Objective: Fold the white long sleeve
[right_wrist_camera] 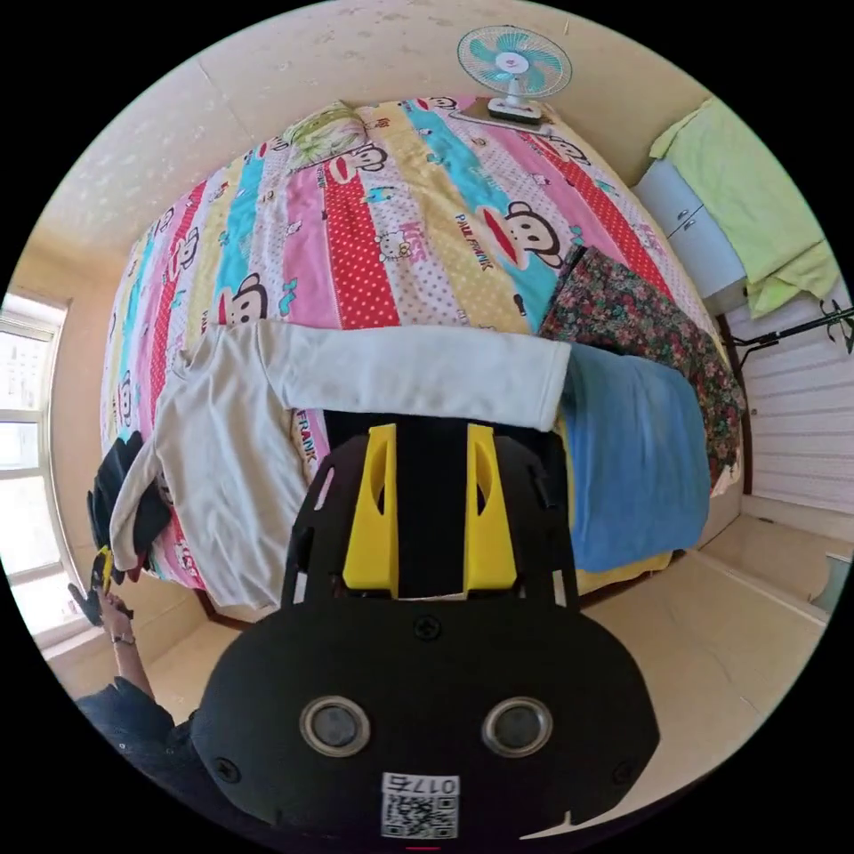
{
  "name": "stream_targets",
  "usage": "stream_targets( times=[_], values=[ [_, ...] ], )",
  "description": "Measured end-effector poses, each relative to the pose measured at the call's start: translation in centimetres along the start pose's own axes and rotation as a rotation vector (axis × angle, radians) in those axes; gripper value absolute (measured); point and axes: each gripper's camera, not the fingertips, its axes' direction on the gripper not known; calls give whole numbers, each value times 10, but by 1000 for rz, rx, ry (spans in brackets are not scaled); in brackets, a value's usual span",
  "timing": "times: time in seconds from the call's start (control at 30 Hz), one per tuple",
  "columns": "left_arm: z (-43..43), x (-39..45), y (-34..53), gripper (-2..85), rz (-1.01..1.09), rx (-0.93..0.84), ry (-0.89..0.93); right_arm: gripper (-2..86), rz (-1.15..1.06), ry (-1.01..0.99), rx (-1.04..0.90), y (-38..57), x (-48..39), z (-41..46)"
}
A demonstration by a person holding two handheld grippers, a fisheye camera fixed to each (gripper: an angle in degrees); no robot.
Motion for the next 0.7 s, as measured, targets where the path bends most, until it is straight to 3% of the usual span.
stream_targets(
  times=[0.07,0.13,0.23,0.33,0.47,0.6,0.7],
  values=[
    [48,-5,28,132,17,-285,174,131,-64,-144,-158,22,-18,50],
    [88,-6,61,154,-15,-485,230,136,-158,-240,-390,55,-52,125],
    [123,3,111,151,17,-738,158,138,-242,-86,-600,90,-72,201],
    [102,16,103,76,101,-834,31,71,-437,48,-652,99,-78,197],
    [47,38,73,44,280,-1140,137,45,-545,27,-726,86,-58,145],
    [-10,38,70,48,314,-1154,71,47,-497,-88,-768,90,-9,114],
    [-26,13,87,75,127,-1105,-12,63,-306,-257,-775,75,35,113]
  ],
)
